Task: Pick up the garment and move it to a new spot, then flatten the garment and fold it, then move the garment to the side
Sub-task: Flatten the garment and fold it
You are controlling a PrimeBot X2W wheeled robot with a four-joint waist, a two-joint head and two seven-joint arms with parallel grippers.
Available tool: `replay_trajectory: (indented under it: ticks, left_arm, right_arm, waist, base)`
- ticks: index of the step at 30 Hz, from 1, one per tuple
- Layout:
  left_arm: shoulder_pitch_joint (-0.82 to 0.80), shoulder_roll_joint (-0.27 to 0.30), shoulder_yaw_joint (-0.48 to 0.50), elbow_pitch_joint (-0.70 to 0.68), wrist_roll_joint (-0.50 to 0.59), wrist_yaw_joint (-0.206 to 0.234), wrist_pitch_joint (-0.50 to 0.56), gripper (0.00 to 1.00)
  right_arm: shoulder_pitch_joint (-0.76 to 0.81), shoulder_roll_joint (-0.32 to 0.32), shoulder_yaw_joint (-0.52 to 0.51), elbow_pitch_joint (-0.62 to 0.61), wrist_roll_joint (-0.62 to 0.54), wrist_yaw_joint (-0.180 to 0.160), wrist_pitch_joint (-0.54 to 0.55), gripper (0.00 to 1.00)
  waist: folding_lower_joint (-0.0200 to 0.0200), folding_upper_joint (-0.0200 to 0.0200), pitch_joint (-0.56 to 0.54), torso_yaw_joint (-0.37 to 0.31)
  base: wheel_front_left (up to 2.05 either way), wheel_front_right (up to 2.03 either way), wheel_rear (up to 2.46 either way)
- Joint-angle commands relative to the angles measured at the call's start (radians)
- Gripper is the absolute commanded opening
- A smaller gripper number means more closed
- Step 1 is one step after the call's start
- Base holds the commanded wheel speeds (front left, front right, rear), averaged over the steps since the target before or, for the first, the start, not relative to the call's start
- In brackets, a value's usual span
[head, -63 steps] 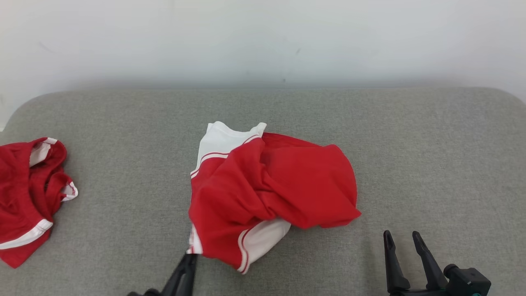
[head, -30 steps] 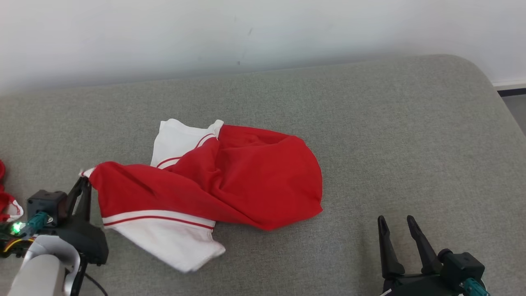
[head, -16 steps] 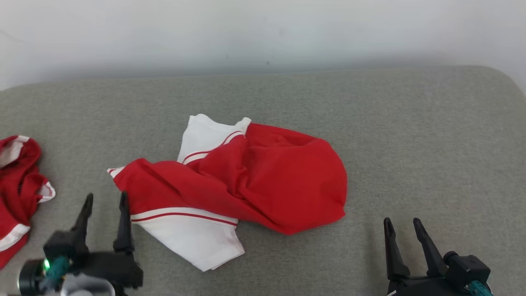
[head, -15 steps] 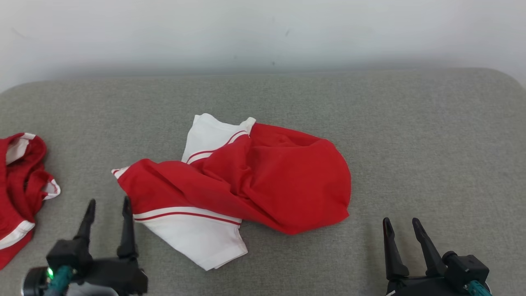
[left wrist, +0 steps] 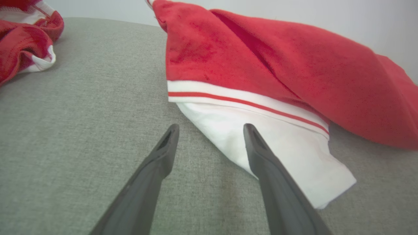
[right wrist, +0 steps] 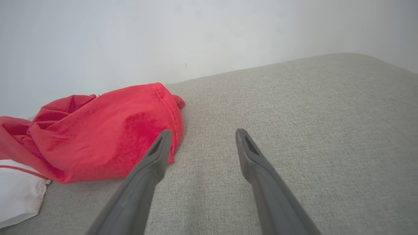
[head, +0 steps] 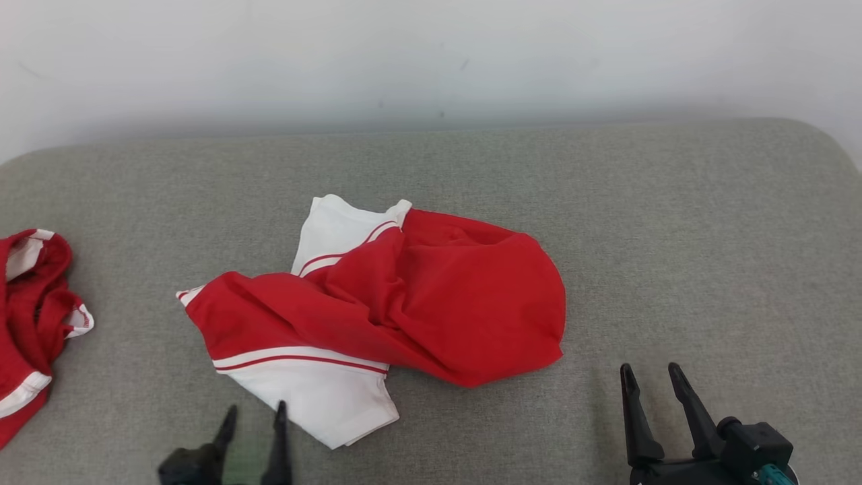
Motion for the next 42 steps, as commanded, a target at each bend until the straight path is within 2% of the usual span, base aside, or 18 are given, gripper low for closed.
replay_trajectory:
  ticks: [1,9,10,11,12,13,19,27,34,41,42]
  left_arm:
    - [0.002,-0.003,-0.002,0.006,0.003,-0.004,-0.001,1.0]
    - [-0.029,-0.024,-0.067,0.122,-0.023,-0.023,-0.001,1.0]
    - [-0.034,-0.026,-0.071,0.147,-0.028,-0.022,-0.001,0.97]
    - [-0.042,-0.026,-0.079,0.162,-0.028,-0.024,-0.001,0.43]
    - [-0.052,-0.027,-0.081,0.166,-0.031,-0.025,-0.001,0.05]
    - [-0.057,-0.028,-0.083,0.17,-0.038,-0.025,-0.001,0.0]
    - [-0.051,-0.028,-0.116,0.113,-0.026,-0.026,-0.001,0.0]
    - [0.061,-0.026,-0.128,-0.073,0.008,0.003,-0.001,0.0]
    - [0.166,-0.003,-0.162,-0.232,0.033,0.031,0.067,0.0]
    - [0.18,0.003,-0.174,-0.261,0.032,0.054,0.106,0.0]
    - [0.17,0.002,-0.174,-0.257,0.039,0.058,0.102,0.29]
  right_arm:
    - [0.006,-0.001,0.001,-0.001,-0.005,-0.002,-0.002,1.0]
    - [0.012,-0.001,0.009,0.006,0.0,-0.002,-0.002,1.0]
    - [0.013,-0.001,0.011,0.007,0.0,-0.002,-0.002,1.0]
    - [0.015,-0.001,0.013,0.007,0.0,-0.002,-0.002,1.0]
    - [0.016,-0.001,0.013,0.007,0.0,-0.002,-0.002,1.0]
    - [0.017,-0.001,0.012,0.007,-0.001,-0.002,-0.002,1.0]
    - [0.031,-0.001,-0.002,0.004,0.001,-0.002,-0.002,1.0]
    - [0.046,-0.001,0.005,0.004,0.029,-0.002,-0.002,1.0]
    - [0.028,-0.001,0.003,-0.001,0.039,-0.002,-0.002,1.0]
    - [0.019,-0.001,0.009,0.008,0.032,-0.002,-0.002,1.0]
    - [0.017,-0.001,0.007,0.009,0.03,-0.002,-0.002,1.0]
  waist:
    - [0.0001,0.0,0.001,-0.006]
    - [0.0001,0.0,-0.007,-0.024]
    - [0.0001,0.0,-0.01,-0.025]
    - [0.0001,0.0,-0.012,-0.026]
    - [0.0001,0.0,-0.014,-0.026]
    - [0.0001,0.0,-0.016,-0.025]
    - [0.0001,0.0,-0.033,-0.008]
    - [0.0001,0.0,-0.041,0.032]
    - [0.0001,0.0,-0.015,0.053]
    - [0.0001,0.0,-0.007,0.046]
    - [0.0001,0.0,-0.008,0.043]
  base:
    - [0.0,0.0,0.0]
    - [0.0,0.0,0.0]
    - [0.0,0.0,0.0]
    - [0.0,0.0,0.0]
    - [0.0,0.0,0.0]
    - [0.0,0.0,0.0]
    - [0.0,0.0,0.0]
    - [0.0,0.0,0.0]
    - [0.0,0.0,0.0]
    - [0.0,0.0,0.0]
    - [0.0,0.0,0.0]
